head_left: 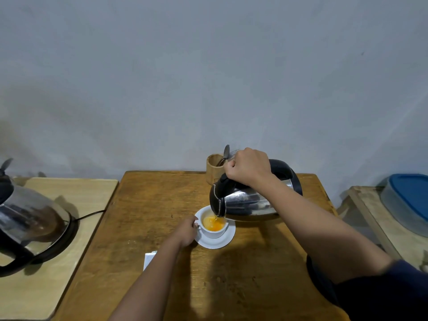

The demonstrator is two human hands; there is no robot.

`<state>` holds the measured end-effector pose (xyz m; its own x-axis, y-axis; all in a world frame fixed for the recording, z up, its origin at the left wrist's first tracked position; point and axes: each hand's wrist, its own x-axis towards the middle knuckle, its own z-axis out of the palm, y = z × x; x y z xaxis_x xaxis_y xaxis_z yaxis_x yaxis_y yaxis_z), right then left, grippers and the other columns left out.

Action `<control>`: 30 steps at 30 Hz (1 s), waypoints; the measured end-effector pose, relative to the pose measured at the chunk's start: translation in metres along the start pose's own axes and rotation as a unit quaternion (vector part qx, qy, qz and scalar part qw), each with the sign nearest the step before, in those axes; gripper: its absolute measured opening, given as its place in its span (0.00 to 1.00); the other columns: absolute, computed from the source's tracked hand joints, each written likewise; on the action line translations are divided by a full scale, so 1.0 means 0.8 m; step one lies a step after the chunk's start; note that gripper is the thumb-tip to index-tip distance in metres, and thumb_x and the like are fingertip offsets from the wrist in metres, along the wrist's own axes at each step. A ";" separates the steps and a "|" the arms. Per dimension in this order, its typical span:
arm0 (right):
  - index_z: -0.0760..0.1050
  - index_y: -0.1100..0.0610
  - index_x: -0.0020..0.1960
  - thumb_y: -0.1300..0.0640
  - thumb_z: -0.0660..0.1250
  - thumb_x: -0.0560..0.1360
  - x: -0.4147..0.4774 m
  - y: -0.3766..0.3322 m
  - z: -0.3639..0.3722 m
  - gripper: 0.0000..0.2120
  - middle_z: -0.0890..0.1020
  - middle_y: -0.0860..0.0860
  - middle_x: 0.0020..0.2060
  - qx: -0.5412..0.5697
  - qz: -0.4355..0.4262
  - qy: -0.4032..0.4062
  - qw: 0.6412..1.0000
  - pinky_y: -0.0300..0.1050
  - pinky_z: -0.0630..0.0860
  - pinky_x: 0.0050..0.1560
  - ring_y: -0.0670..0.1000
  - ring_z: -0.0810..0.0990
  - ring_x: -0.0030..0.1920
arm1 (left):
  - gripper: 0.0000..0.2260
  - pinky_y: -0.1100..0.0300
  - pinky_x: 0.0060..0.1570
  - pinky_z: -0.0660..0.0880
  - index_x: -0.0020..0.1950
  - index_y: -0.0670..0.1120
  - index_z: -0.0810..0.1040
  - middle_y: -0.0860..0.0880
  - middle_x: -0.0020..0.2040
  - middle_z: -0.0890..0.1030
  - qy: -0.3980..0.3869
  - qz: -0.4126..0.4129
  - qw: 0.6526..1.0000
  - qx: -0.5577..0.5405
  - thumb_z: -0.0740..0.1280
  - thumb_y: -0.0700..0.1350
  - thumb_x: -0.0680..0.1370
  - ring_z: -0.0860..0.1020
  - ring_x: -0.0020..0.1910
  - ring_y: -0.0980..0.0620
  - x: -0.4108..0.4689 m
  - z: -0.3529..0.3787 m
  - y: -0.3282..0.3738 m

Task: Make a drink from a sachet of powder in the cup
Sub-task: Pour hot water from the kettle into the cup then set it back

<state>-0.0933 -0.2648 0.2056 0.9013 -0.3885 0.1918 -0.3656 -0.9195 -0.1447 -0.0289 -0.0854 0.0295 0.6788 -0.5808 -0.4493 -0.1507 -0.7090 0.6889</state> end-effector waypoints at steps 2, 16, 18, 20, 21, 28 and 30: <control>0.62 0.56 0.24 0.54 0.58 0.71 0.000 -0.001 0.001 0.18 0.66 0.50 0.23 -0.004 0.001 0.002 1.000 0.40 0.57 0.27 0.48 0.64 0.25 | 0.14 0.57 0.52 0.69 0.63 0.42 0.71 0.41 0.61 0.77 0.001 0.003 1.000 0.002 0.55 0.42 0.80 0.73 0.53 0.48 0.001 0.000 0.000; 0.61 0.56 0.26 0.53 0.57 0.73 0.000 -0.008 0.000 0.18 0.66 0.49 0.26 -0.020 -0.004 0.002 1.000 0.40 0.56 0.27 0.52 0.68 0.29 | 0.14 0.57 0.51 0.68 0.64 0.42 0.71 0.40 0.61 0.76 0.007 0.005 1.000 0.009 0.55 0.41 0.80 0.73 0.52 0.48 0.002 0.002 0.003; 0.62 0.56 0.26 0.53 0.57 0.73 0.000 -0.008 0.001 0.18 0.66 0.49 0.26 -0.019 -0.006 0.001 1.000 0.40 0.57 0.27 0.52 0.69 0.30 | 0.14 0.56 0.52 0.70 0.63 0.42 0.72 0.40 0.61 0.77 0.008 0.007 1.000 0.012 0.55 0.41 0.80 0.74 0.53 0.47 0.002 0.001 0.003; 0.62 0.56 0.26 0.53 0.57 0.73 0.000 -0.009 0.000 0.18 0.66 0.50 0.26 -0.018 -0.006 0.000 1.000 0.40 0.57 0.27 0.50 0.67 0.28 | 0.14 0.54 0.55 0.70 0.63 0.42 0.72 0.40 0.61 0.77 0.008 0.007 1.000 0.016 0.55 0.41 0.80 0.75 0.56 0.45 0.002 0.000 0.002; 0.62 0.56 0.26 0.53 0.57 0.73 0.000 -0.009 0.000 0.18 0.66 0.50 0.26 -0.017 -0.007 0.000 1.000 0.40 0.57 0.27 0.49 0.66 0.27 | 0.14 0.54 0.56 0.70 0.63 0.42 0.72 0.40 0.61 0.77 0.007 0.006 1.000 0.017 0.55 0.41 0.80 0.75 0.57 0.44 0.002 -0.001 0.002; 0.63 0.56 0.25 0.53 0.57 0.73 0.002 -0.011 -0.009 0.18 0.66 0.49 0.25 -0.020 -0.015 0.000 1.000 0.39 0.58 0.27 0.49 0.66 0.26 | 0.14 0.57 0.51 0.68 0.64 0.42 0.71 0.40 0.61 0.76 0.006 0.010 1.000 0.021 0.55 0.41 0.80 0.73 0.51 0.48 0.001 0.000 0.003; 0.61 0.55 0.25 0.53 0.58 0.73 0.003 -0.012 -0.013 0.18 0.65 0.49 0.25 -0.023 -0.017 0.001 1.000 0.39 0.58 0.27 0.48 0.64 0.26 | 0.14 0.56 0.51 0.69 0.63 0.41 0.72 0.40 0.61 0.77 0.005 0.011 1.000 0.018 0.55 0.41 0.80 0.73 0.52 0.48 0.001 0.000 0.003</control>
<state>-0.0902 -0.2572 0.2176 0.9129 -0.3572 0.1976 -0.3451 -0.9339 -0.0940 -0.0290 -0.0874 0.0306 0.6828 -0.5918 -0.4284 -0.1909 -0.7105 0.6773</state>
